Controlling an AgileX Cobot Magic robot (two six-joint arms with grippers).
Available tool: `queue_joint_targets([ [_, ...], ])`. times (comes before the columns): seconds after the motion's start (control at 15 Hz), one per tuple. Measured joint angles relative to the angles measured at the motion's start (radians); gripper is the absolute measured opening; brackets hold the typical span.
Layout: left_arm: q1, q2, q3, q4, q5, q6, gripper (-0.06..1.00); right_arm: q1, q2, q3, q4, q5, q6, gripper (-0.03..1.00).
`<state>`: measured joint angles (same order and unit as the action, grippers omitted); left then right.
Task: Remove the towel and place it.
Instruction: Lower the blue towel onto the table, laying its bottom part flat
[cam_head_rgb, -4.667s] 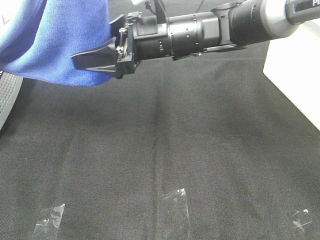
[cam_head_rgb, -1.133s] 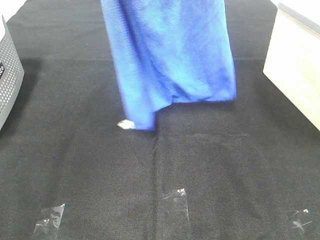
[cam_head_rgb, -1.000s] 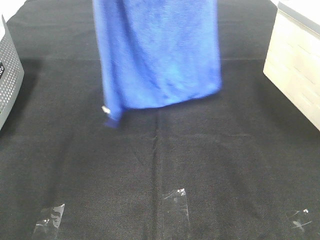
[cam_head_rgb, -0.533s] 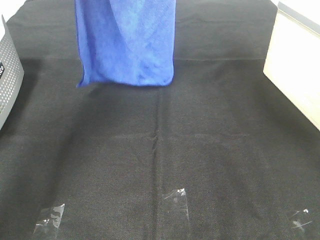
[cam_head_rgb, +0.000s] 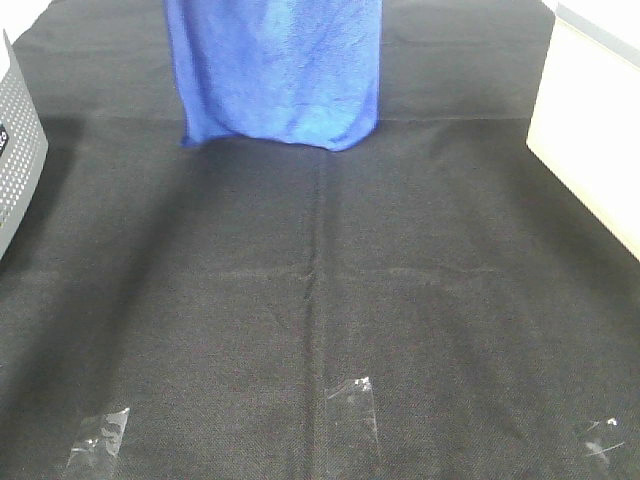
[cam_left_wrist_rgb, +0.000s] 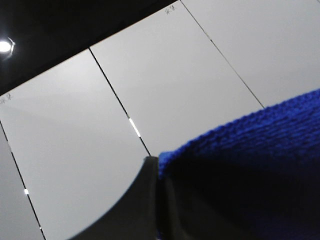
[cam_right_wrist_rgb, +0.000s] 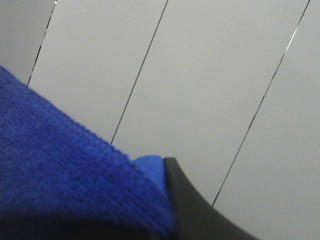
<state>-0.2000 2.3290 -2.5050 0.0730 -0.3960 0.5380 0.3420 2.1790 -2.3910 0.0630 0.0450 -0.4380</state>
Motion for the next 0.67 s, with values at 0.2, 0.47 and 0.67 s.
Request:
queue_joint_targets([
  [0.2, 0.0, 0.017, -0.004, 0.0, 0.038, 0.0, 0.0, 0.0, 0.002, -0.001, 0.0, 0.011, 0.0, 0.01],
  [0.47, 0.0, 0.017, -0.004, 0.0, 0.052, 0.0, 0.0, 0.0, 0.002, -0.002, 0.0, 0.035, 0.0, 0.01],
  [0.67, 0.0, 0.017, -0.004, 0.0, 0.067, 0.0, 0.0, 0.0, 0.002, -0.002, 0.0, 0.057, 0.0, 0.01],
])
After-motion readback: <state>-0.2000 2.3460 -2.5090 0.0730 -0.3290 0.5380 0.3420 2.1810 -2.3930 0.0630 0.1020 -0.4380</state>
